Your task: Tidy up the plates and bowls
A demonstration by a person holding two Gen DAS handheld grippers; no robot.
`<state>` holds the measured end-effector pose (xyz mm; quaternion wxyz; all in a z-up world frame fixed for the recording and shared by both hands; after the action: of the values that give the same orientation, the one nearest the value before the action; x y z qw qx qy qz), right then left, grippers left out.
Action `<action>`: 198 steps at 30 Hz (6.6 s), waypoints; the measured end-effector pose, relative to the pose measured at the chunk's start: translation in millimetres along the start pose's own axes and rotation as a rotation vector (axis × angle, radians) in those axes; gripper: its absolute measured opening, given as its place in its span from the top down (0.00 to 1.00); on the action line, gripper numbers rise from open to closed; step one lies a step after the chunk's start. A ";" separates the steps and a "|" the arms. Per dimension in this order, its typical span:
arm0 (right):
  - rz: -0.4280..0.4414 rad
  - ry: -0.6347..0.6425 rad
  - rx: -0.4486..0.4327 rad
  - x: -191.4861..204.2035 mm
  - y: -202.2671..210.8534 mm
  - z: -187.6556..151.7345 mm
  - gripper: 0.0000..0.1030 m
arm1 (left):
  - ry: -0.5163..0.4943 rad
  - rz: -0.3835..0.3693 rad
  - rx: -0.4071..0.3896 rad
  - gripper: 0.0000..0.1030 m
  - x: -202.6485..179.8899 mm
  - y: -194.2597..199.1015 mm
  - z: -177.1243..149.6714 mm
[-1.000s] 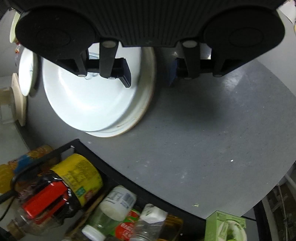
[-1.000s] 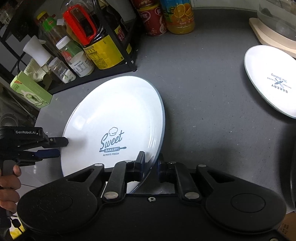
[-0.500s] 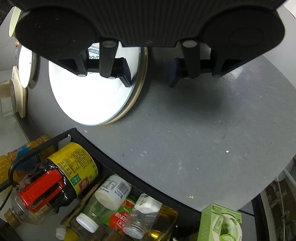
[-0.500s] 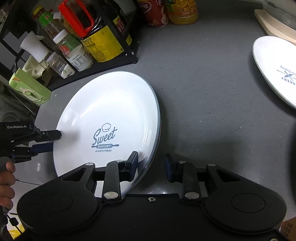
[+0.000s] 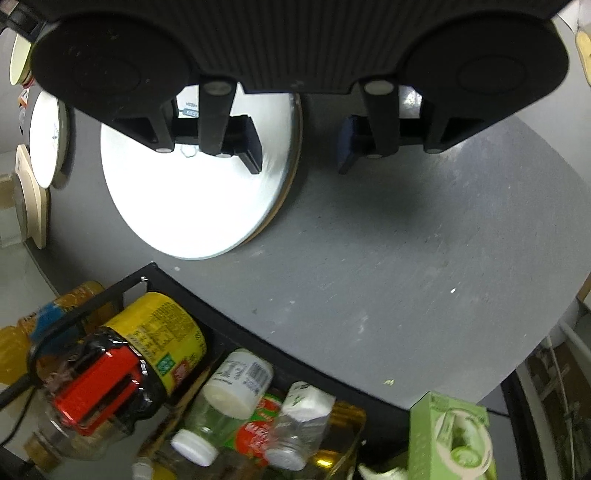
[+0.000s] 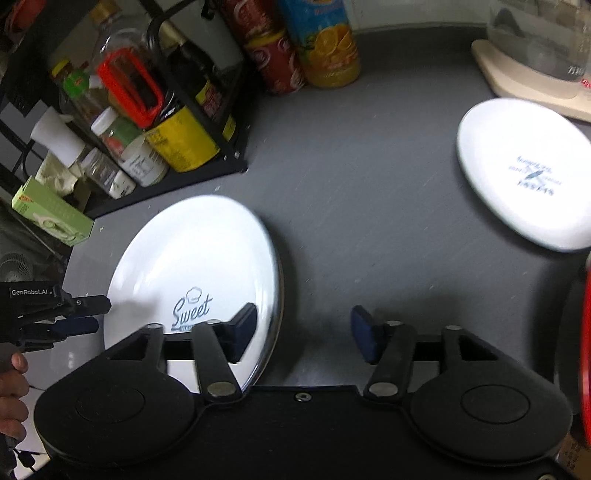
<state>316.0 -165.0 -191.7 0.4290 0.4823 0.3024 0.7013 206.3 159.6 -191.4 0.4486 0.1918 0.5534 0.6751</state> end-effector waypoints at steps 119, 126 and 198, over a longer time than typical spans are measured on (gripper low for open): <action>0.086 -0.213 0.029 -141.4 11.1 145.1 0.93 | -0.131 -0.311 0.088 0.90 -229.0 -74.5 52.0; 0.125 -0.208 0.024 -102.2 10.2 127.4 0.93 | -0.111 -0.305 0.059 0.90 -185.5 -53.5 53.8; 0.066 0.071 0.112 16.2 -18.0 34.6 0.94 | -0.092 -0.054 0.046 0.34 -31.5 0.4 24.4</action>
<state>351.2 -142.1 -187.9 0.3670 0.4901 0.3399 0.7139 241.0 147.9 -175.9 0.4871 0.2180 0.5525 0.6403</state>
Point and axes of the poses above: each gripper's, at about its wrist camera, not at the fingertips, and y roughly against the way its jaws point, x to its left, z to its top, the point moved 1 cm from there along -y, roughly the way its jaws point, and after that the axes turned 10 degrees about -y, right-handed, at the moved point
